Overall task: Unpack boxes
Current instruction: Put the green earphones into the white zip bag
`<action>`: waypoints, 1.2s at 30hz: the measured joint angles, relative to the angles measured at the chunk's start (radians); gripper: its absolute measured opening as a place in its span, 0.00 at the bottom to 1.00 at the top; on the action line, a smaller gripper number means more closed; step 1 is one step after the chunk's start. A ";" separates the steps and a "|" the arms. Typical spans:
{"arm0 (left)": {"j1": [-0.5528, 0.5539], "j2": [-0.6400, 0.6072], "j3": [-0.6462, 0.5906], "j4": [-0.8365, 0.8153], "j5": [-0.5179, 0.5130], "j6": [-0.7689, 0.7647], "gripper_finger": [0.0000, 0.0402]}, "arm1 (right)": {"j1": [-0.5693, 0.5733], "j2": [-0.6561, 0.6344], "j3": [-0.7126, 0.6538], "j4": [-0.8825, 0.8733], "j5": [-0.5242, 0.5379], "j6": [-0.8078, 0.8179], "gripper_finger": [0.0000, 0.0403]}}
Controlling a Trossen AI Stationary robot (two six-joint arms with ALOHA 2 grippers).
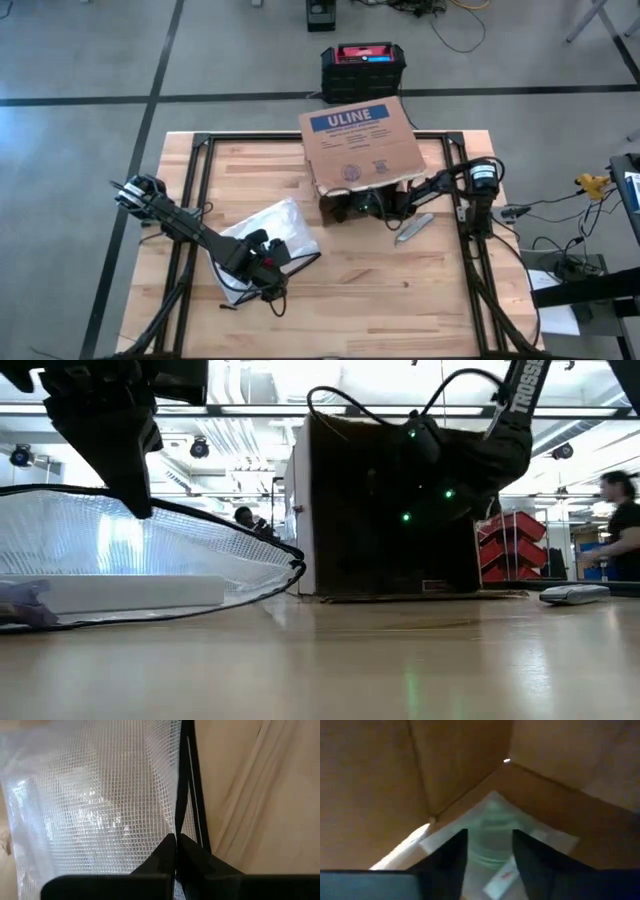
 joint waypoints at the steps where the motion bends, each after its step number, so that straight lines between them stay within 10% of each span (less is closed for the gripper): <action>1: 0.000 0.000 0.000 0.008 -0.006 0.000 0.00 | -0.011 0.012 0.001 0.016 -0.030 -0.001 0.40; 11: -0.003 0.000 0.000 0.061 -0.020 0.000 0.00 | -0.027 0.222 0.080 0.141 -0.054 0.002 0.57; 22: -0.009 0.000 0.000 0.060 -0.020 0.000 0.00 | -0.018 0.283 0.127 0.120 -0.063 0.032 0.04; 36: -0.018 0.001 -0.002 0.063 -0.044 -0.030 0.00 | 0.215 -0.087 0.098 -0.319 0.118 -0.116 0.00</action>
